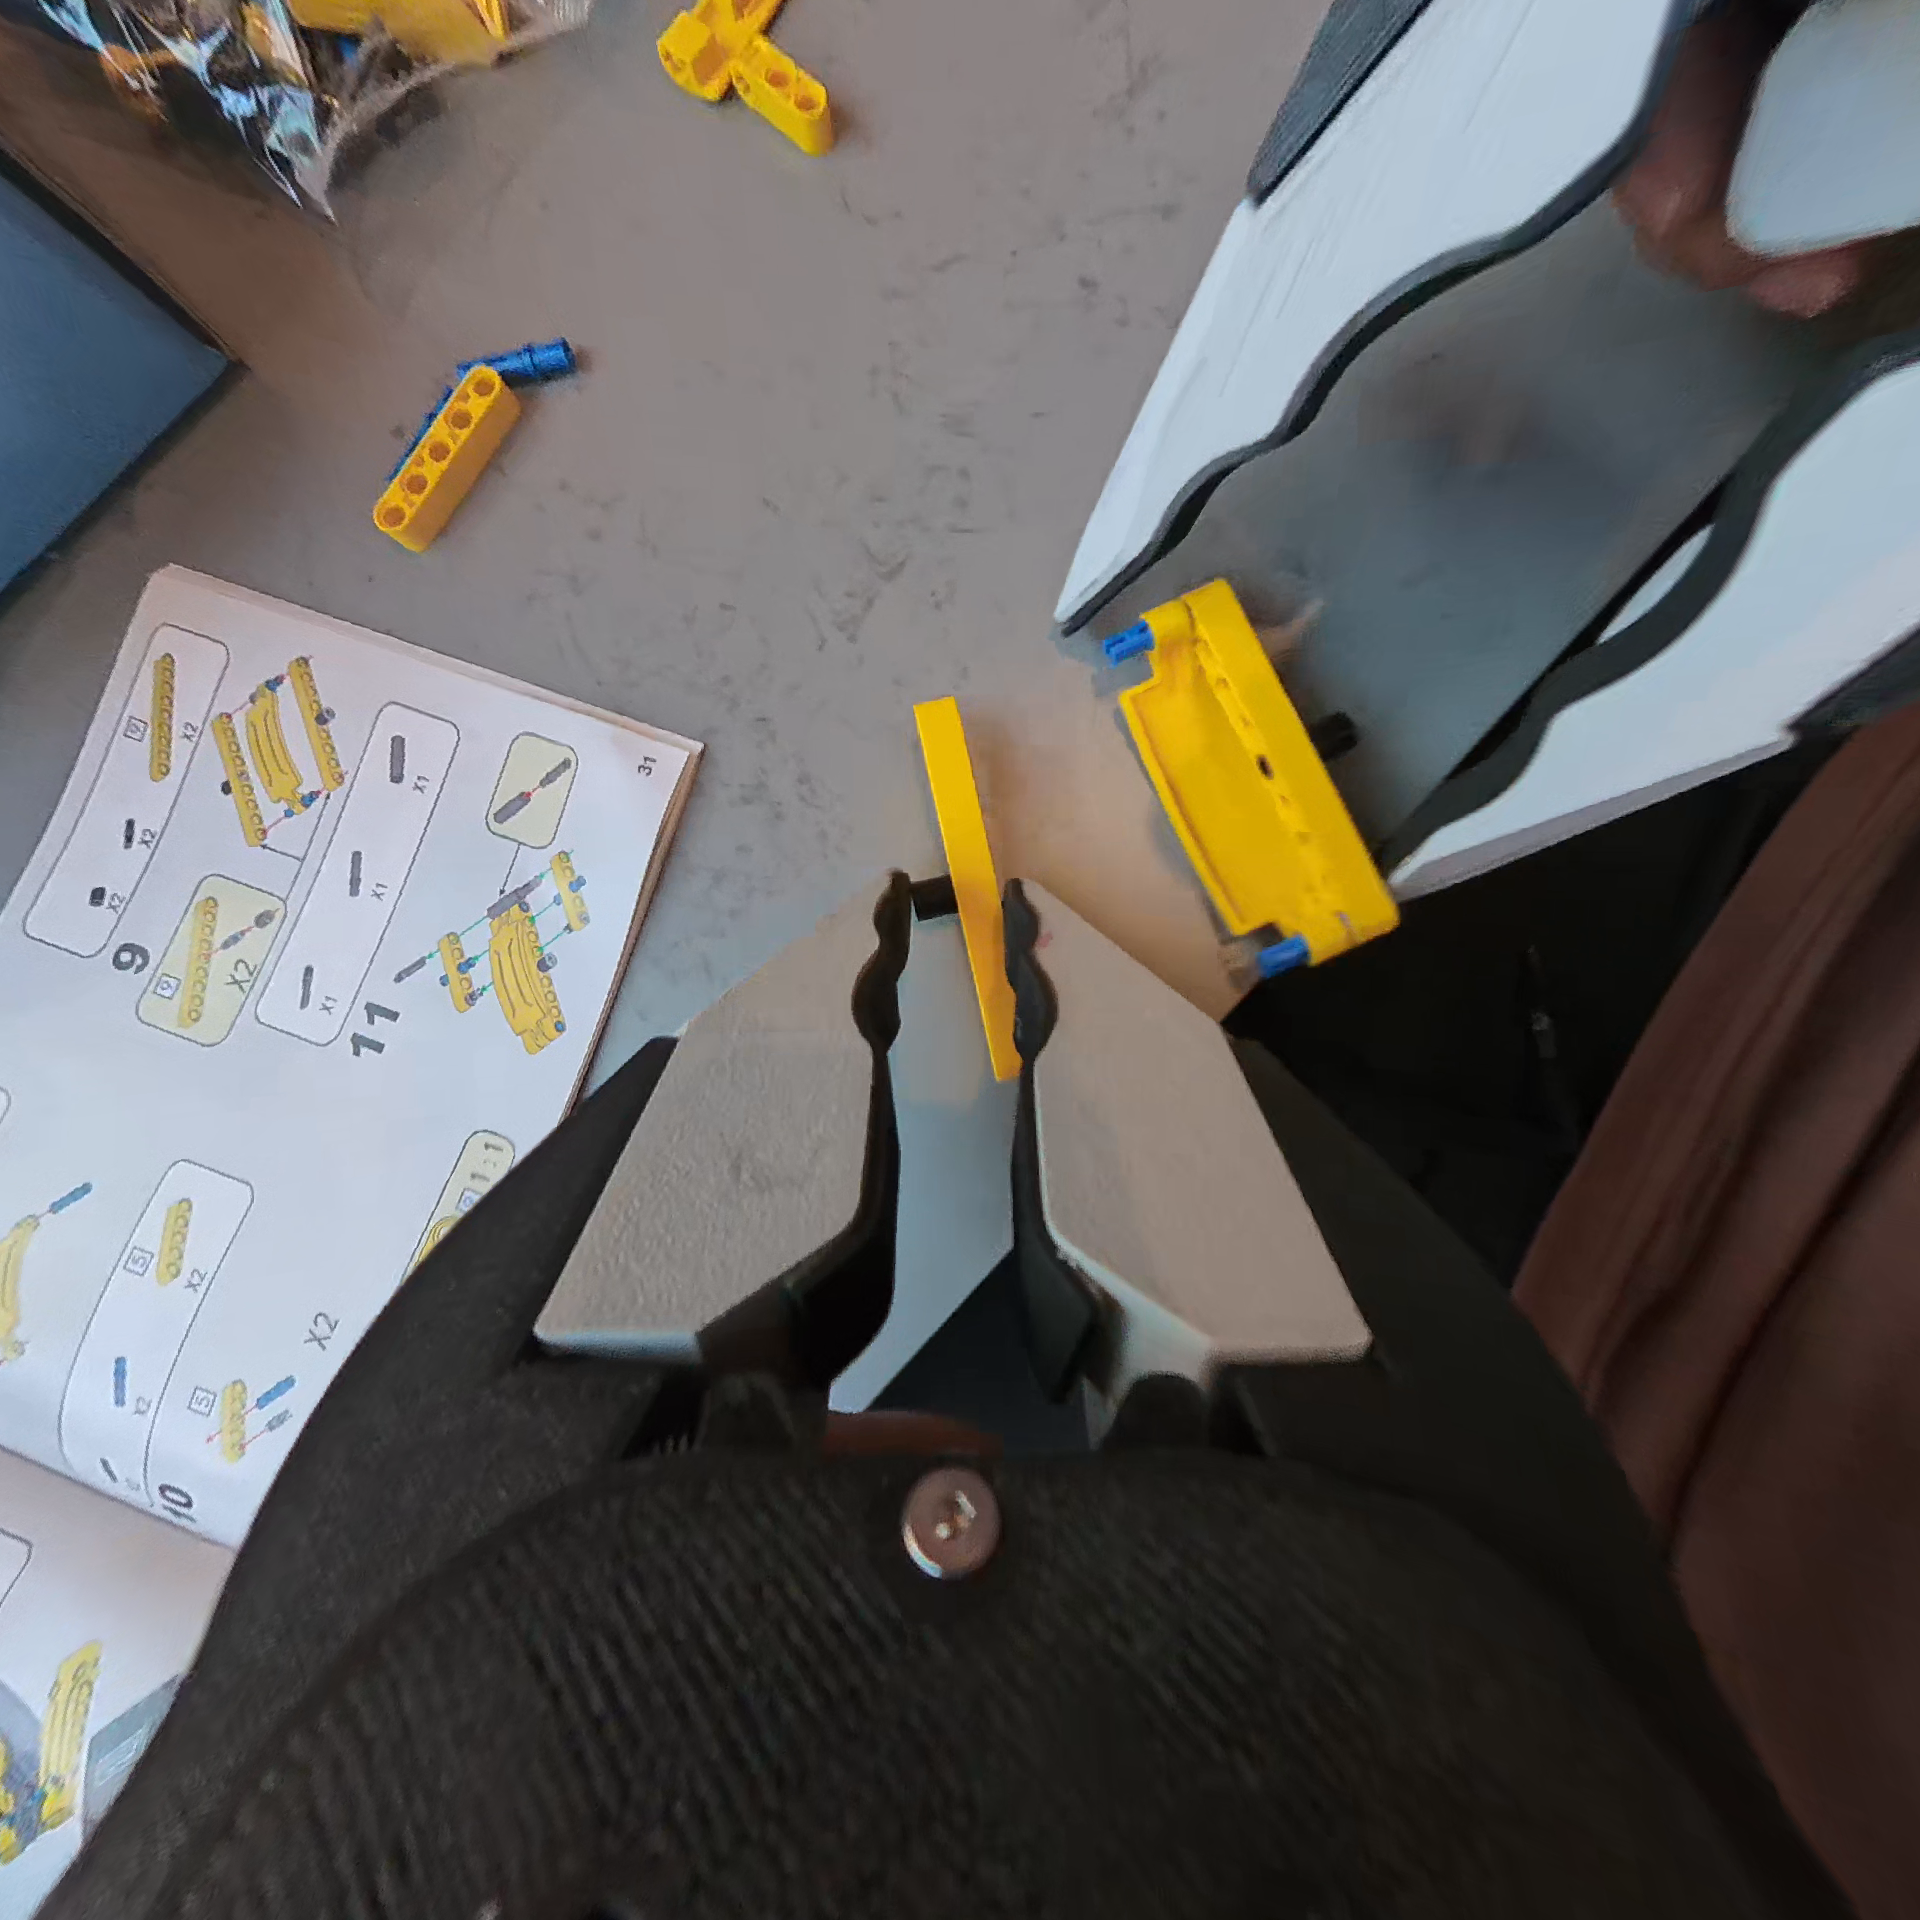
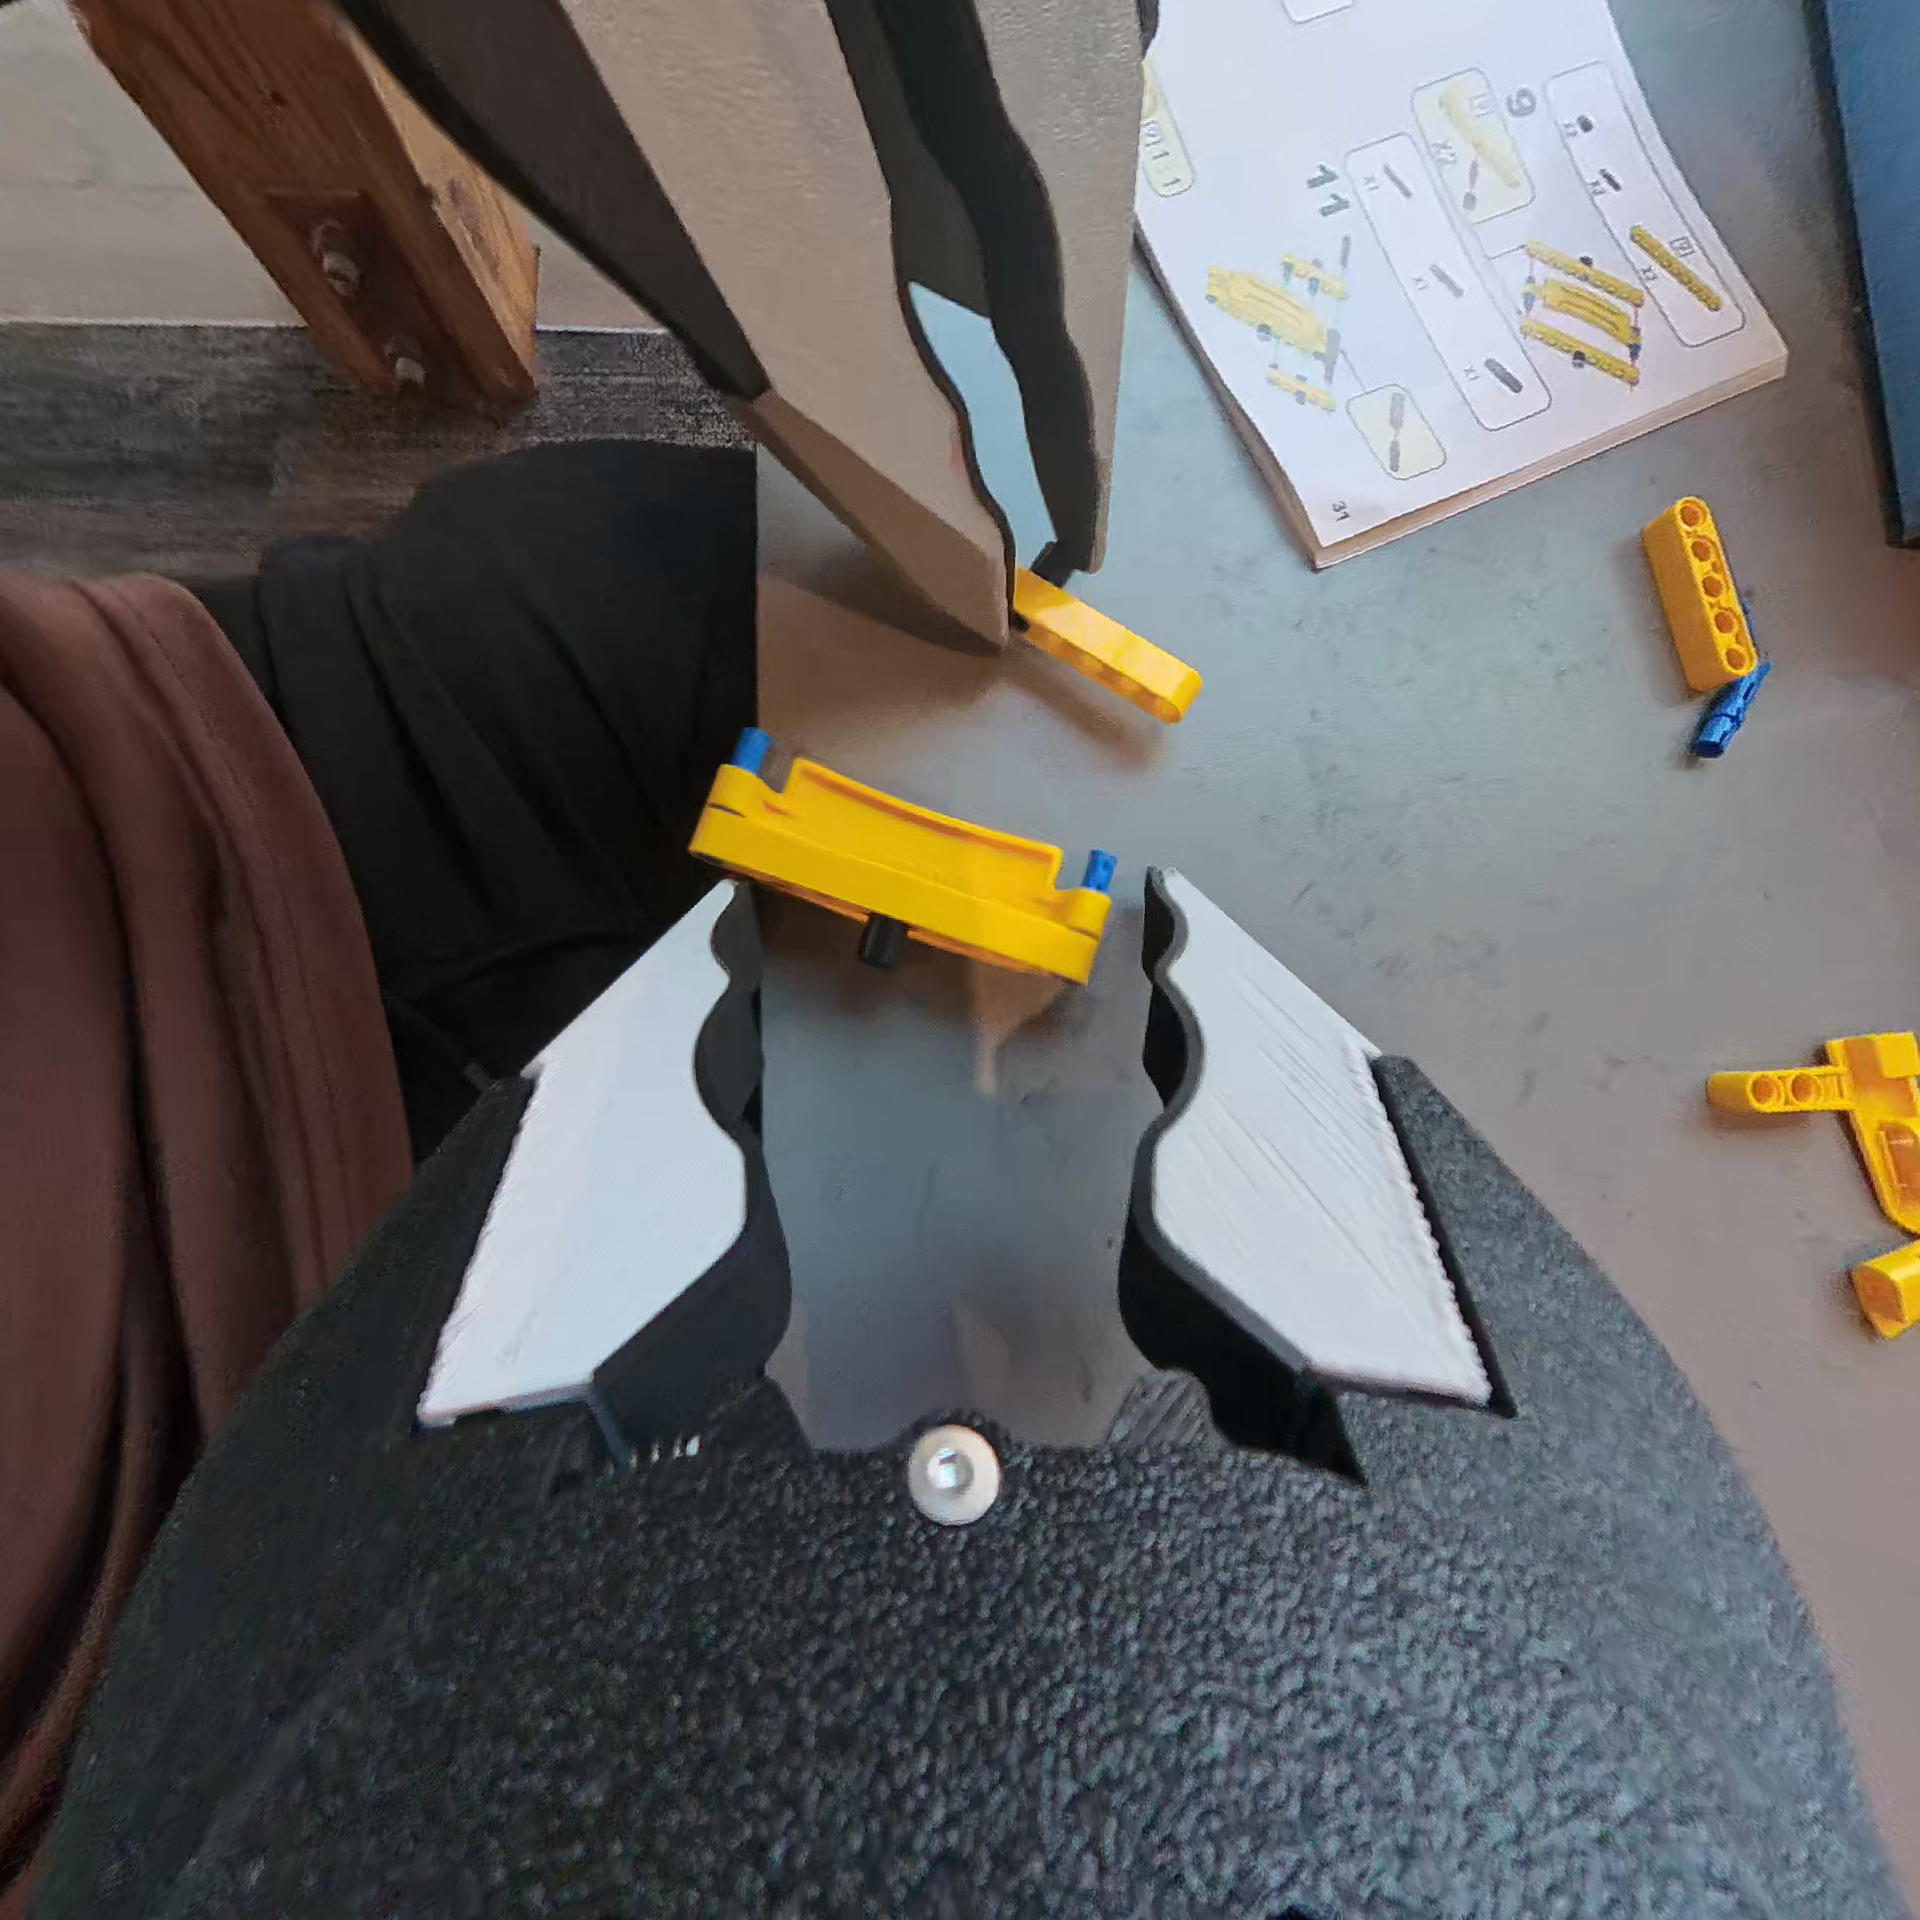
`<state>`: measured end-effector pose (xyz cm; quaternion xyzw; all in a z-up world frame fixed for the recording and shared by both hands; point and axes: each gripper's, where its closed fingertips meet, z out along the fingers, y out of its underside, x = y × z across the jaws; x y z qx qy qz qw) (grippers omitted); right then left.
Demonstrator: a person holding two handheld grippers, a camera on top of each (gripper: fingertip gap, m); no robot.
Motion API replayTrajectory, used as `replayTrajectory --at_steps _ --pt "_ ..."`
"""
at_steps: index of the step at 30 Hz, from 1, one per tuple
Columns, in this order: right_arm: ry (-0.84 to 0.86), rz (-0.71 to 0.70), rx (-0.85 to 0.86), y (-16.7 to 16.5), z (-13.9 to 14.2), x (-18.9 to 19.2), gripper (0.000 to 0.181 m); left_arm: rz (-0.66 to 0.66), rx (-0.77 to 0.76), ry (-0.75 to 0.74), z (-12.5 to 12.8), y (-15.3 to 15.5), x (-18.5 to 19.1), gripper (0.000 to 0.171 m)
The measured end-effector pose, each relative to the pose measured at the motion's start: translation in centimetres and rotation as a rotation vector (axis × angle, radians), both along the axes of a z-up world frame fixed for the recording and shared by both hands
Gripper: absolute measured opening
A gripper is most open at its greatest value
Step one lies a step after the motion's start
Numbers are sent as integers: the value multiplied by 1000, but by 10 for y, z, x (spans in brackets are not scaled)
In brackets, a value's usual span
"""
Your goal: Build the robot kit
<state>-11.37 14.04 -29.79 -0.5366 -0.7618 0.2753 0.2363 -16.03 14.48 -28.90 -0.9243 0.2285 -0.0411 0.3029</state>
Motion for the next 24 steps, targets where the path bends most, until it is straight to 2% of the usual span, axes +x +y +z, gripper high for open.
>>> replayTrajectory --at_steps 9,14,19,21,24 --pt "13 -78 -47 0 -1 -7 78 -30 104 49 15 9 10 15" --pt "53 -65 -88 11 16 -1 77 -86 130 62 18 8 16 15" --pt "129 -76 -94 37 41 10 43 -120 126 87 15 7 20 15" --pt "169 -73 -119 39 48 9 41 -144 115 105 14 4 25 15" --pt "219 20 -15 29 53 9 41 -167 126 153 18 2 28 15"
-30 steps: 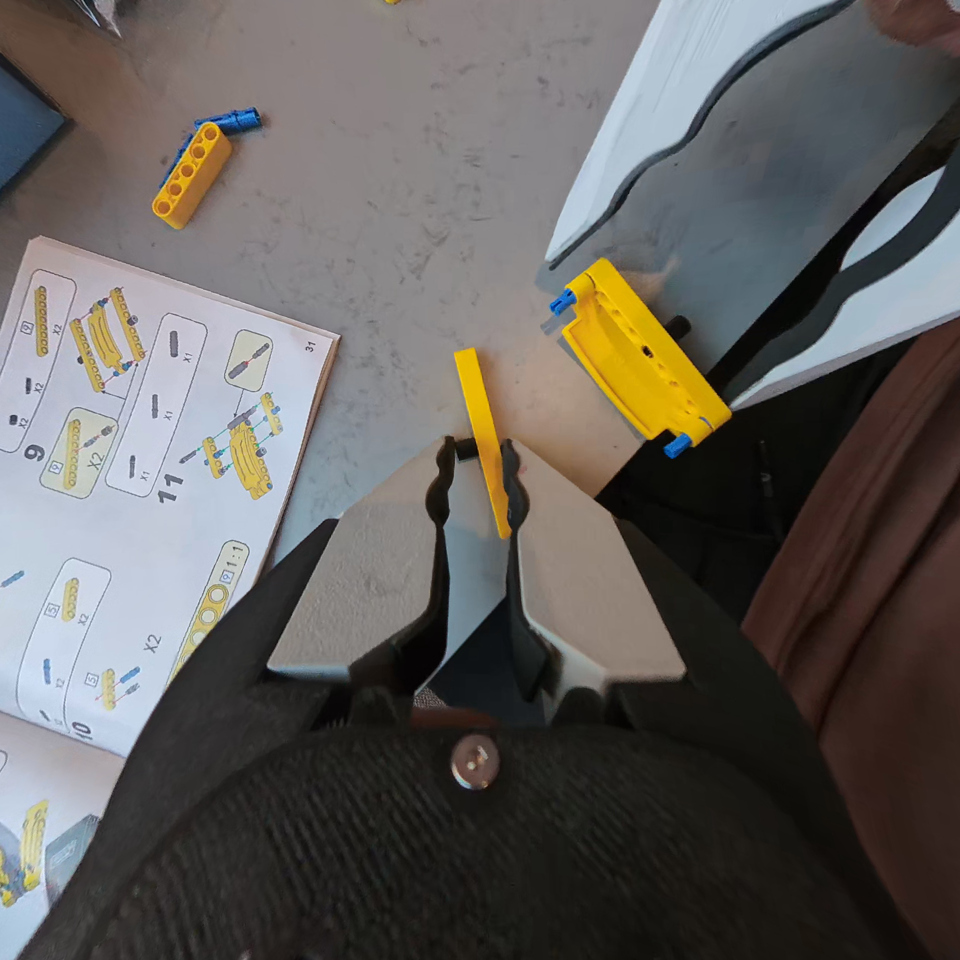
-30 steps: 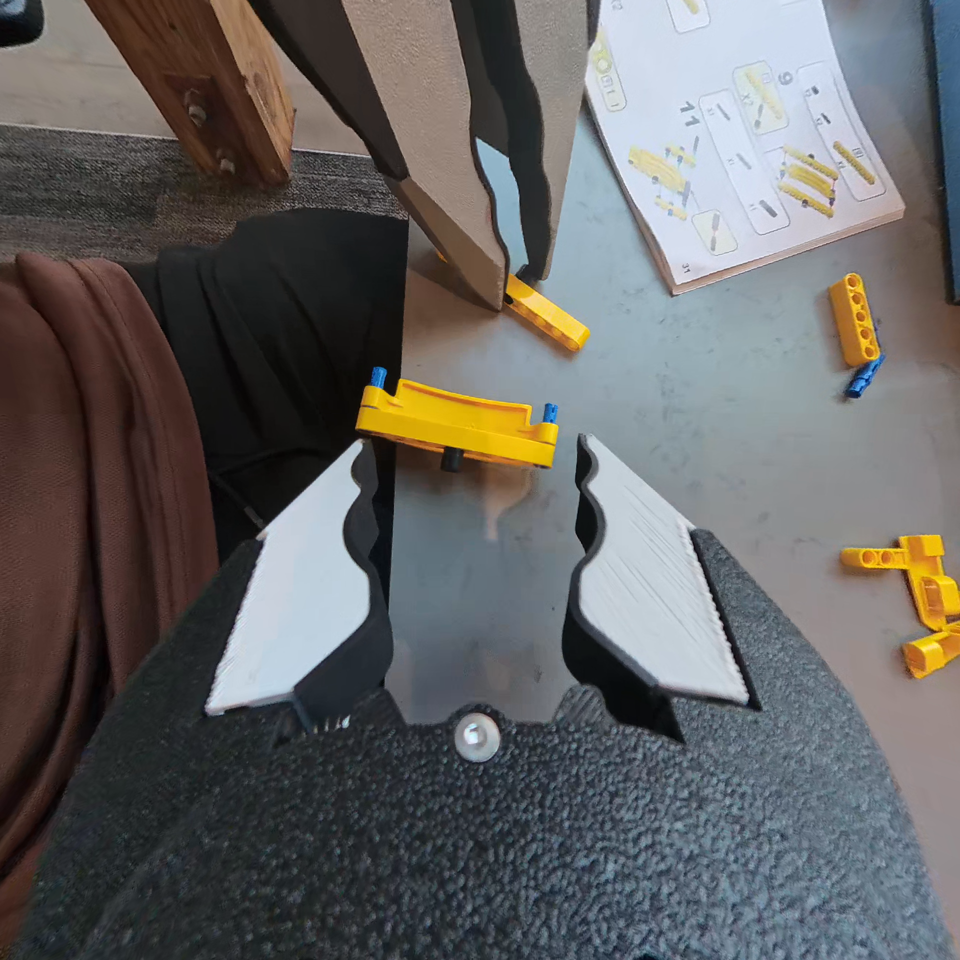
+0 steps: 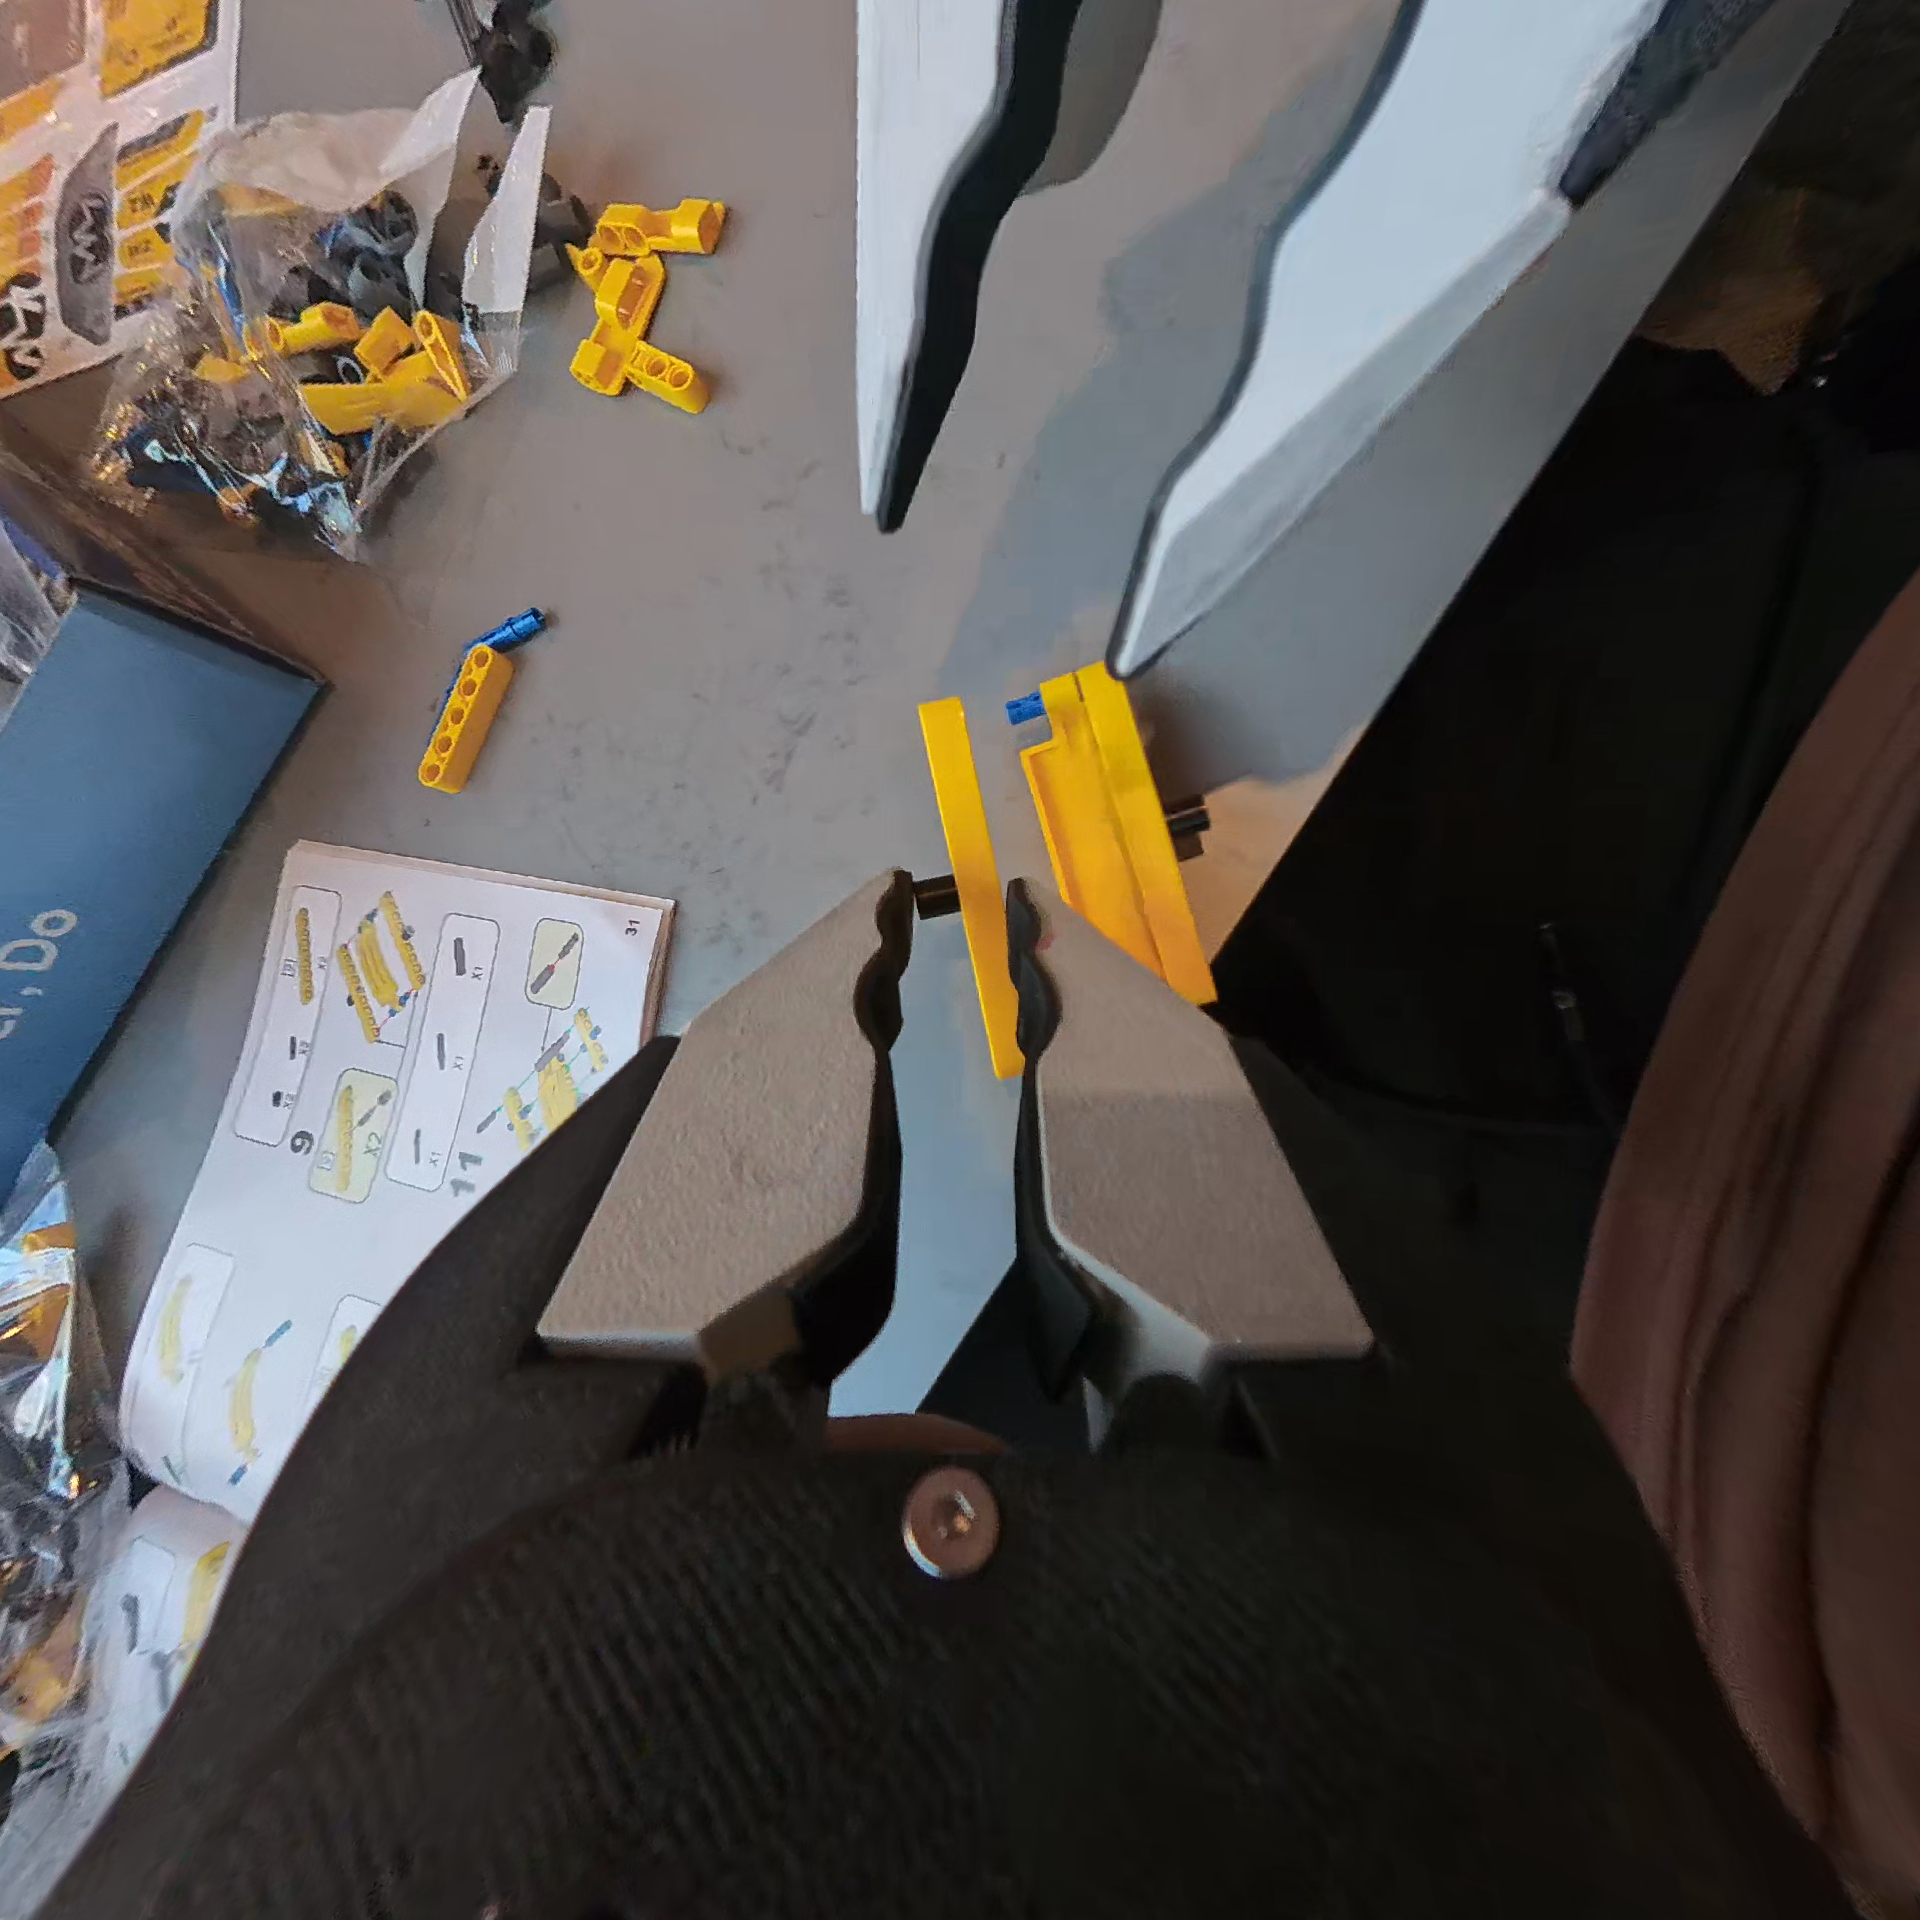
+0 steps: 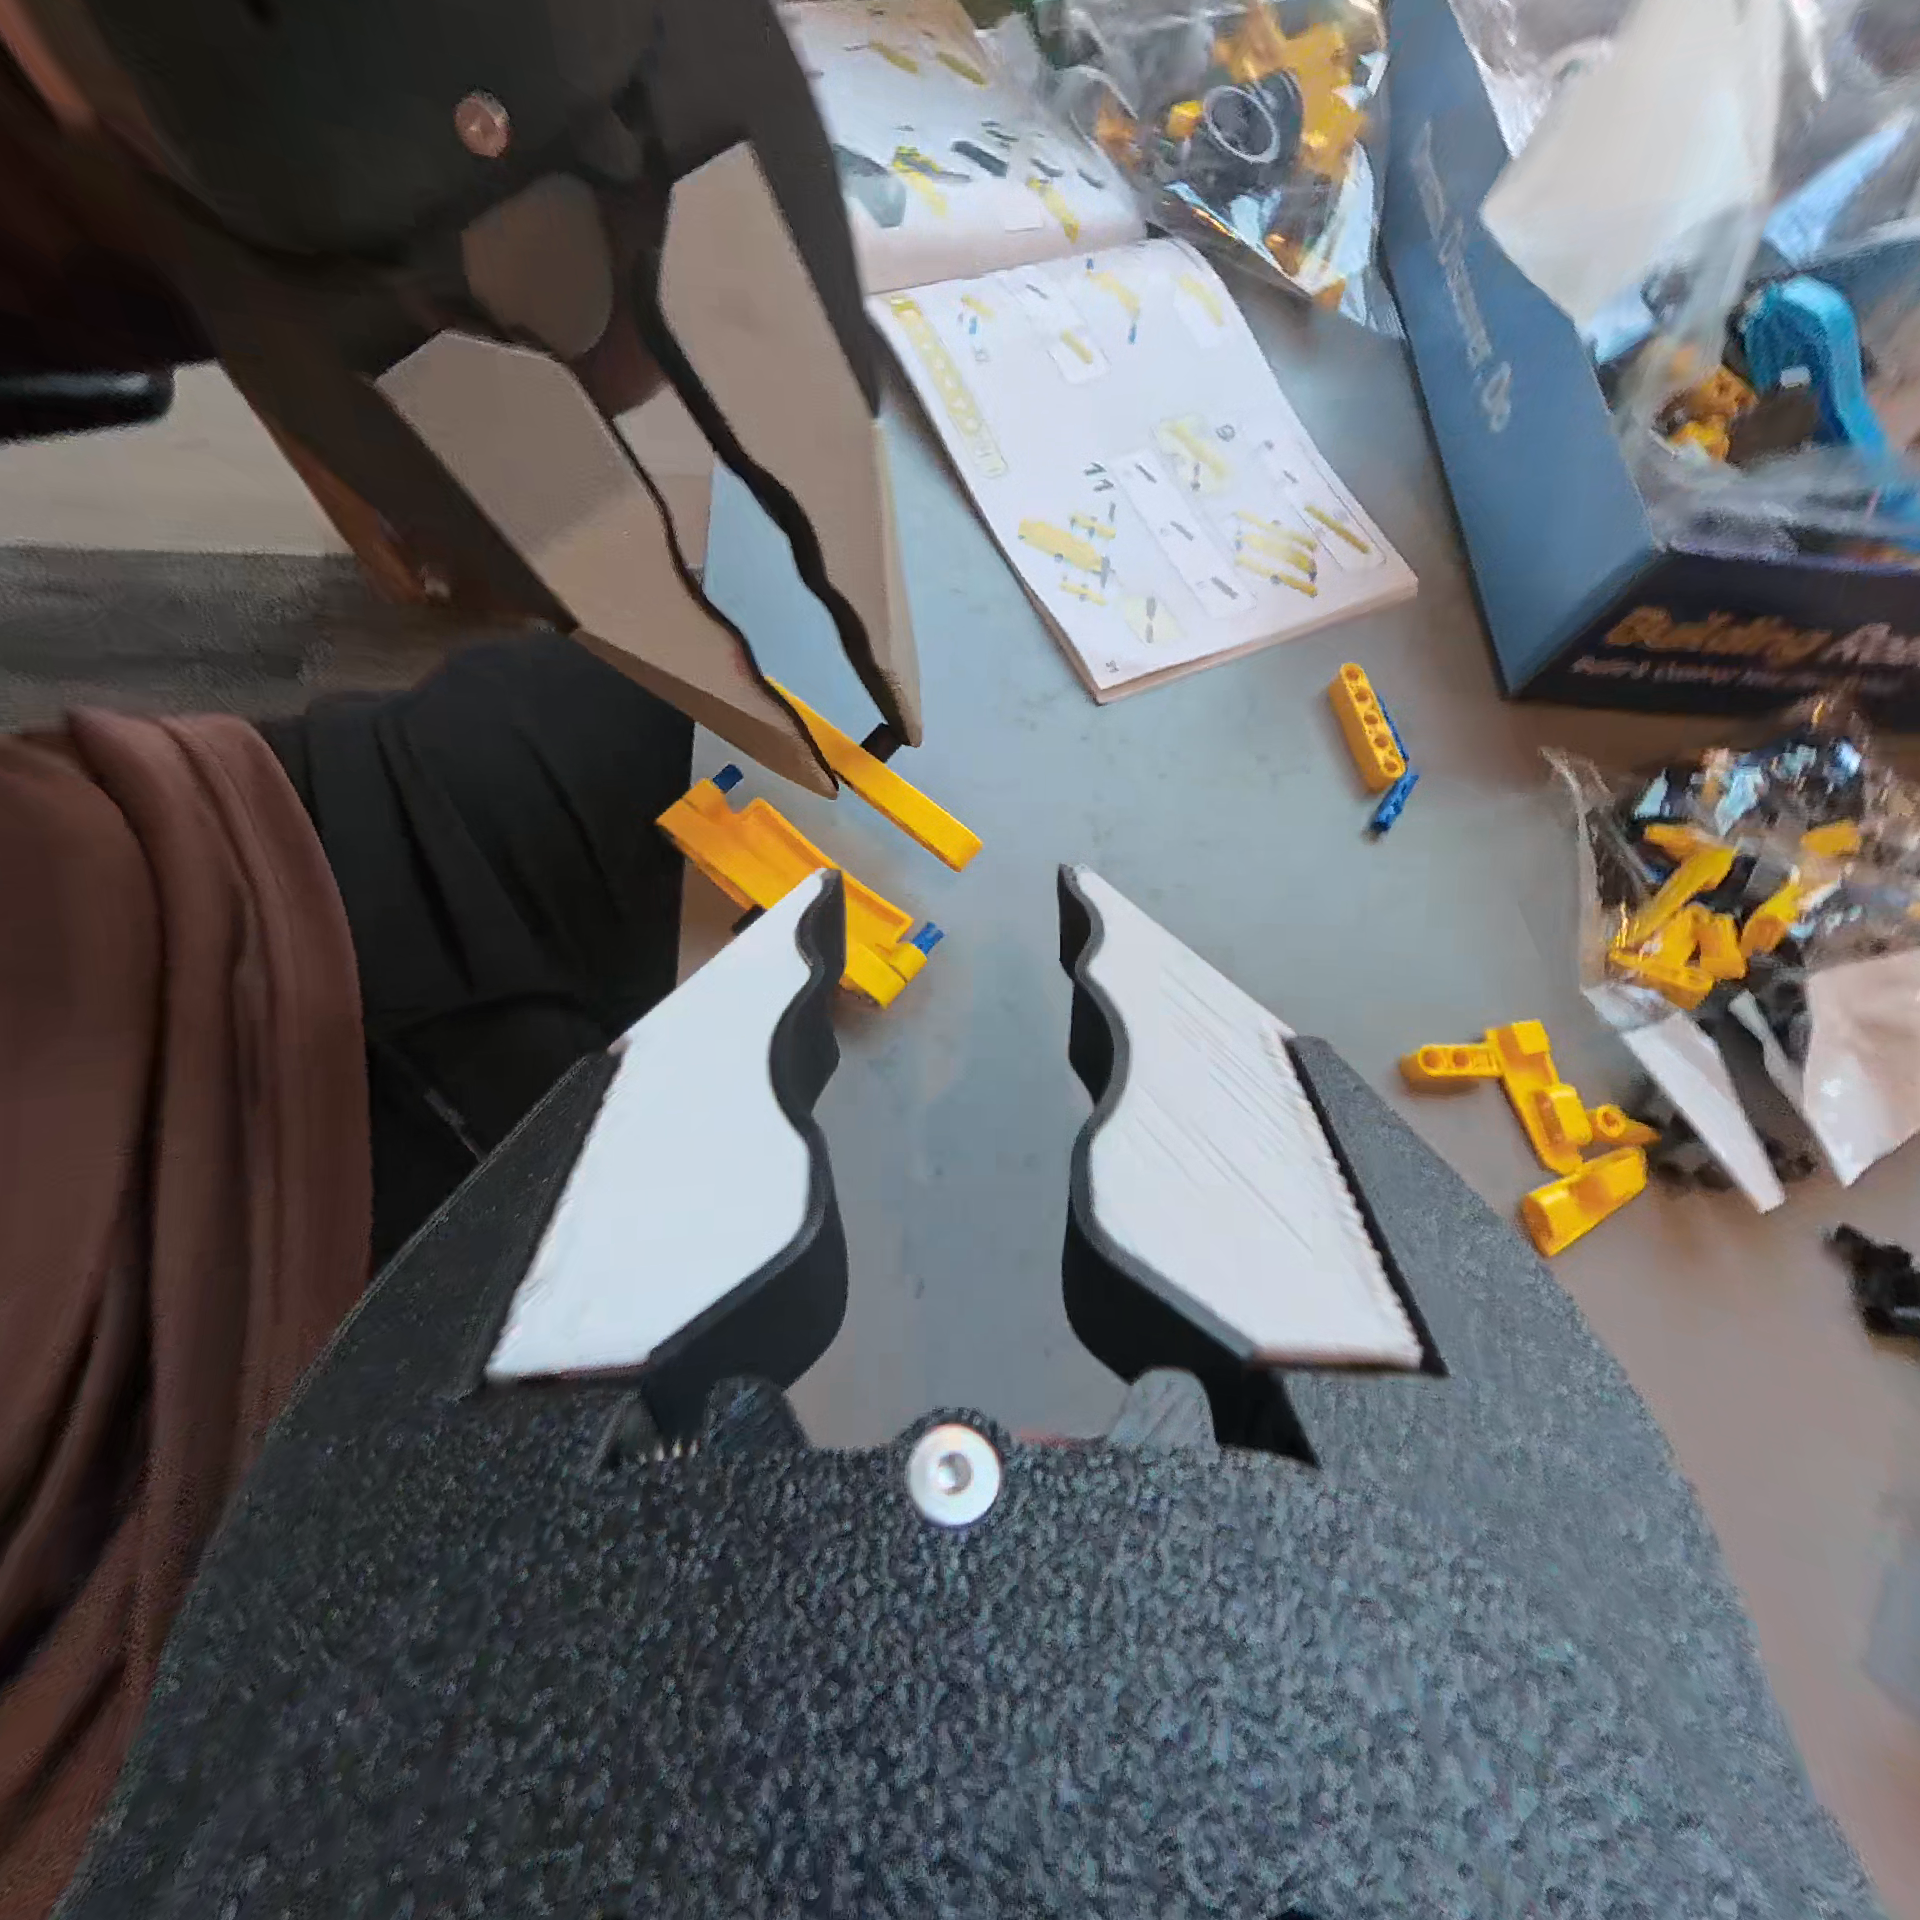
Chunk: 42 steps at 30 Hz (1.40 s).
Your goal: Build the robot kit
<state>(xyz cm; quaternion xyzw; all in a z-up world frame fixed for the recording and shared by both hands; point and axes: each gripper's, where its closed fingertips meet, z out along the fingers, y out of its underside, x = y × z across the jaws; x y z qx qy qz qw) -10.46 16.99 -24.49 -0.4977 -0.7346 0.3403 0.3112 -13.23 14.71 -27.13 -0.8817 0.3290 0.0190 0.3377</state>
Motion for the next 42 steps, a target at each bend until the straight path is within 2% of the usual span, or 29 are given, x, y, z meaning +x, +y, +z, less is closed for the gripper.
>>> replayTrajectory --at_steps 2,4,8,12,20,26,33,36,38,42 --pt "-6 50 75 -9 -2 1 42 -19 11 18 5 -2 3 15" --pt "-24 41 114 -10 -6 -1 42 -27 25 24 10 -3 5 15" --pt "-59 47 69 -10 -10 3 48 -3 -2 8 6 -4 4 15" --pt "-126 30 99 1 -21 11 34 30 -47 -2 -5 -3 1 15" --pt "-197 63 102 -6 -41 13 31 40 -46 0 -6 -1 0 15" --pt "-246 90 77 -16 -47 17 17 12 -46 39 -11 -1 2 15" --pt "-264 77 109 -11 -42 25 22 -56 -31 53 -7 -1 0 15" --pt "-237 47 98 -5 -31 32 32 -107 -16 61 0 4 0 15" --pt "-202 21 90 -1 -25 36 41 -136 -48 60 0 6 3 15" --pt "-117 12 84 -1 -22 41 42 -120 -159 103 -7 7 7 15"
